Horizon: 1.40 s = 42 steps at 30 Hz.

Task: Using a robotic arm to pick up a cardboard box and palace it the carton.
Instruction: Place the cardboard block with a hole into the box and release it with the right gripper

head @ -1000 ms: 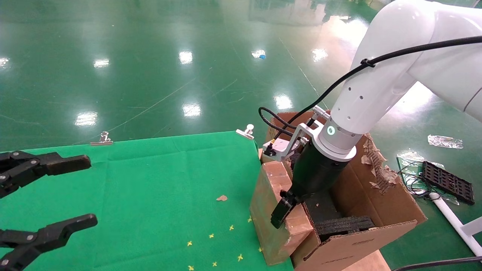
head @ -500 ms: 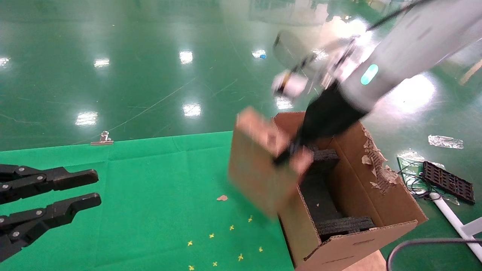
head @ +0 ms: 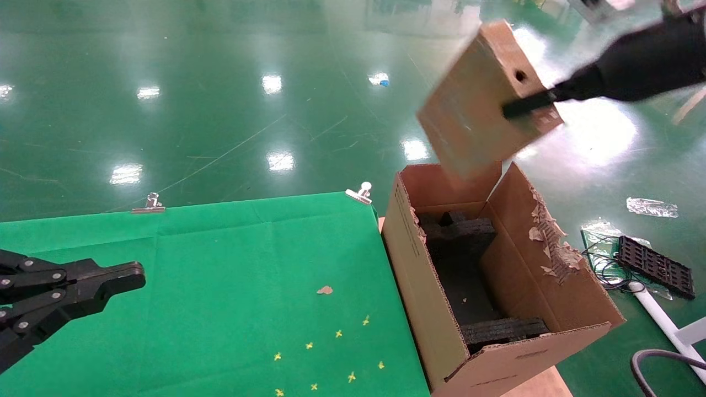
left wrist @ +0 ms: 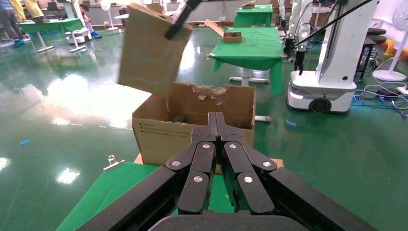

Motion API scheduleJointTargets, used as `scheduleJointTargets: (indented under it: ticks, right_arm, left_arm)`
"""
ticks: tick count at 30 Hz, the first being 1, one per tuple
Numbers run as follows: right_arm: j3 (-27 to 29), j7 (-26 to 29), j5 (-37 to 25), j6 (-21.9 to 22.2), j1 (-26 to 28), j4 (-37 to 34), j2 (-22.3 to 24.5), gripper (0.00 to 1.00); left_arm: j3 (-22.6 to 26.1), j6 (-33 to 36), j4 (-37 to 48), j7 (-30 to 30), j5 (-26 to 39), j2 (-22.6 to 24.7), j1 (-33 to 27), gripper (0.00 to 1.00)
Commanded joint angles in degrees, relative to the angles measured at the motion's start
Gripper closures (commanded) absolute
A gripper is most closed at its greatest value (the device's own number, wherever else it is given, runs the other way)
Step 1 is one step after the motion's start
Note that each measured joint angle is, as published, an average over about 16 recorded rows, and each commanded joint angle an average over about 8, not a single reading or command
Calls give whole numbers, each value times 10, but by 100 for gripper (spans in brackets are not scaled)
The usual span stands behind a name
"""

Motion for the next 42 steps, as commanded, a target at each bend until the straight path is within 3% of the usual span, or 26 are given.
scheduleJointTargets:
  ticks: [1, 3, 4, 24, 42]
  right_arm:
    - [-7, -3, -14, -3, 2, -23, 6, 100]
    - [-13, -3, -21, -4, -7, -44, 9, 100]
    - [-16, -3, -24, -5, -12, -54, 10, 100]
    - [-49, -13, -31, 8, -154, -239, -37, 100]
    - [-53, -7, -29, 57, -254, -328, -106, 100]
  left_arm:
    - [0, 0, 0, 0, 0, 0, 0, 27]
    - [0, 0, 0, 0, 0, 0, 0, 4]
    - [0, 0, 0, 0, 0, 0, 0, 0]
    - [1, 0, 0, 0, -1, 0, 0, 0]
    - [2, -1, 0, 1, -1, -1, 0, 0]
